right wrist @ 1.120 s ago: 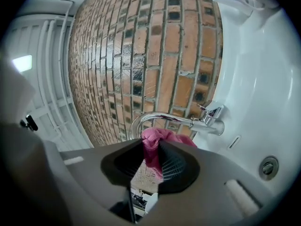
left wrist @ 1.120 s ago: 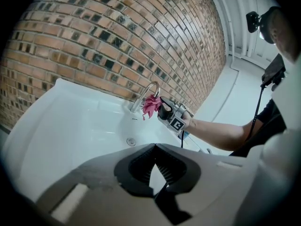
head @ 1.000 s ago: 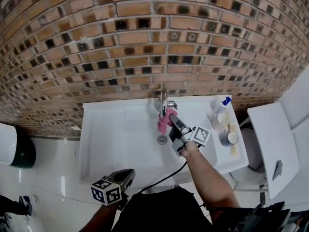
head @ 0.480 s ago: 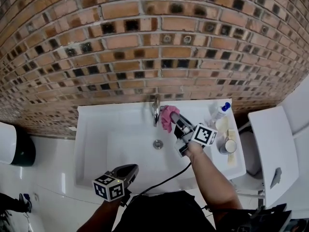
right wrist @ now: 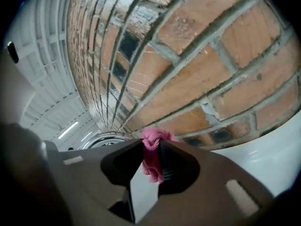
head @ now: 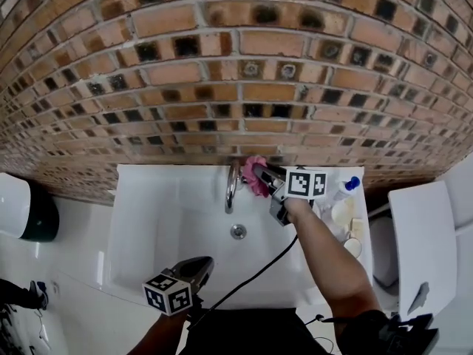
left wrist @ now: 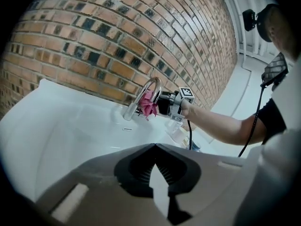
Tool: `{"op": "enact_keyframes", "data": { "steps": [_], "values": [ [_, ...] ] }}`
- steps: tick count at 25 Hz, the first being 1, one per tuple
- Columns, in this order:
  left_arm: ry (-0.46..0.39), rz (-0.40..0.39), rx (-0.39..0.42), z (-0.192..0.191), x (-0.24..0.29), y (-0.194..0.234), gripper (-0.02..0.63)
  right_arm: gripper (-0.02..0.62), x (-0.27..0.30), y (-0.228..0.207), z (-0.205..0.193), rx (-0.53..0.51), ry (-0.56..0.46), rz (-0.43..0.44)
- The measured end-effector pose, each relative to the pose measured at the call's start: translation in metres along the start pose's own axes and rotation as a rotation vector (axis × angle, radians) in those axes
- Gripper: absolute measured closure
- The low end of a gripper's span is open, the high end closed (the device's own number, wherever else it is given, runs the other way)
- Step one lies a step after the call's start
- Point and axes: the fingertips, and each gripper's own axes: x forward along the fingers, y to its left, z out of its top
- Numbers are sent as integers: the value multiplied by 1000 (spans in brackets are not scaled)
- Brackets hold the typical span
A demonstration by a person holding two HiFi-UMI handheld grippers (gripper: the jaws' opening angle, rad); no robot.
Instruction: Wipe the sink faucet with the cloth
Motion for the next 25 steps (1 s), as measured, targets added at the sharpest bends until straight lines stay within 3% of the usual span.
{"op": "enact_keyframes", "data": {
  "steps": [4, 8, 14, 19, 25],
  "values": [
    [-1, 42, -43, -6, 2, 4, 600, 499, 23, -12, -9, 81, 62, 62],
    [-5, 69, -65, -8, 3, 7, 600, 499, 32, -10, -10, 88, 93, 122],
    [-5, 66, -69, -11, 8, 7, 600, 499, 23, 4, 2, 76, 81, 120],
    [-14, 32, -47, -8, 8, 0, 600, 499, 19, 36, 19, -93, 89, 147],
    [-21, -9, -19, -9, -1, -3, 600, 499, 14, 88, 33, -441, 167, 124]
  ]
}}
